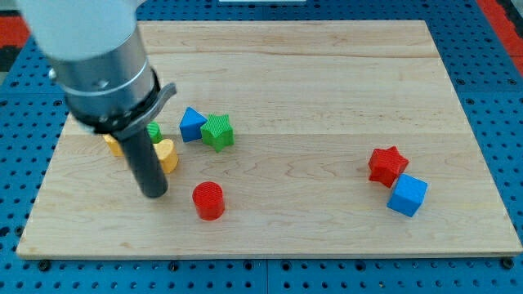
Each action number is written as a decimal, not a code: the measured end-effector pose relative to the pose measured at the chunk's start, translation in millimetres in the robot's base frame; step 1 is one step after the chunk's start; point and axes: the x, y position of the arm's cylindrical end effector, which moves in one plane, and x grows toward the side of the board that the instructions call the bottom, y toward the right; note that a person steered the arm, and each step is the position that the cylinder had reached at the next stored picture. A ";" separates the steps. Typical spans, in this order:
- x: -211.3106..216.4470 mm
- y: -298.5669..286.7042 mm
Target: Move the red circle closer to the red star
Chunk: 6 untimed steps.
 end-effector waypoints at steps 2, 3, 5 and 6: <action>18.7 115.1; 14.8 88.6; -12.7 153.1; -29.9 137.7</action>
